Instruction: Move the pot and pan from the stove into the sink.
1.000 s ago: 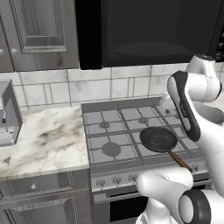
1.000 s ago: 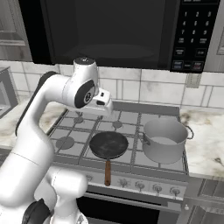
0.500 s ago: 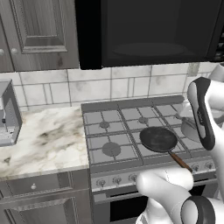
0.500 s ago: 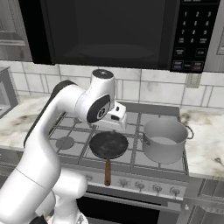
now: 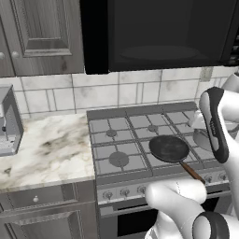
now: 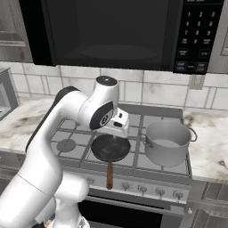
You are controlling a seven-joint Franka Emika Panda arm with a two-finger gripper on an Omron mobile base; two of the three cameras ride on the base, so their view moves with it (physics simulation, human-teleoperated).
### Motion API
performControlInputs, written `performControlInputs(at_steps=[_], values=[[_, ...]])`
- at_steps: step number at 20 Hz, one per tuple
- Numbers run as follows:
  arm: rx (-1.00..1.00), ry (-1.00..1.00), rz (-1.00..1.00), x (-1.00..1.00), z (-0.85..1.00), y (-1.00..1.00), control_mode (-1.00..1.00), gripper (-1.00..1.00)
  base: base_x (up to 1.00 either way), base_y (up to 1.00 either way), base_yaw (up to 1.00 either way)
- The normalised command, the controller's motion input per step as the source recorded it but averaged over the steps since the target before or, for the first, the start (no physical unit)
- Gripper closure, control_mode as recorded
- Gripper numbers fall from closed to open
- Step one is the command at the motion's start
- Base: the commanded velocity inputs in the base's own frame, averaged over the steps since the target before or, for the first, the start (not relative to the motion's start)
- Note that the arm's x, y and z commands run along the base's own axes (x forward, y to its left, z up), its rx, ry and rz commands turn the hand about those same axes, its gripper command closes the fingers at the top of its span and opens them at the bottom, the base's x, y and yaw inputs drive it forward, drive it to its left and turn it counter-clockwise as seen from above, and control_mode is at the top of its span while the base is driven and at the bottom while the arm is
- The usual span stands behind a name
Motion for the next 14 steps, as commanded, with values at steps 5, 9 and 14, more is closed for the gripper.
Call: performControlInputs(at_steps=[5,9,14], values=[[0.01,0.00,0.00,0.00,-0.26,0.00,-1.00,-1.00,0.00,0.00,0.00],[0.00,0.00,0.00,0.00,-0.30,0.00,-1.00,-1.00,0.00,0.00,0.00],[-0.02,0.00,0.00,0.00,-0.42,0.00,-1.00,-1.00,0.00,0.00,0.00]])
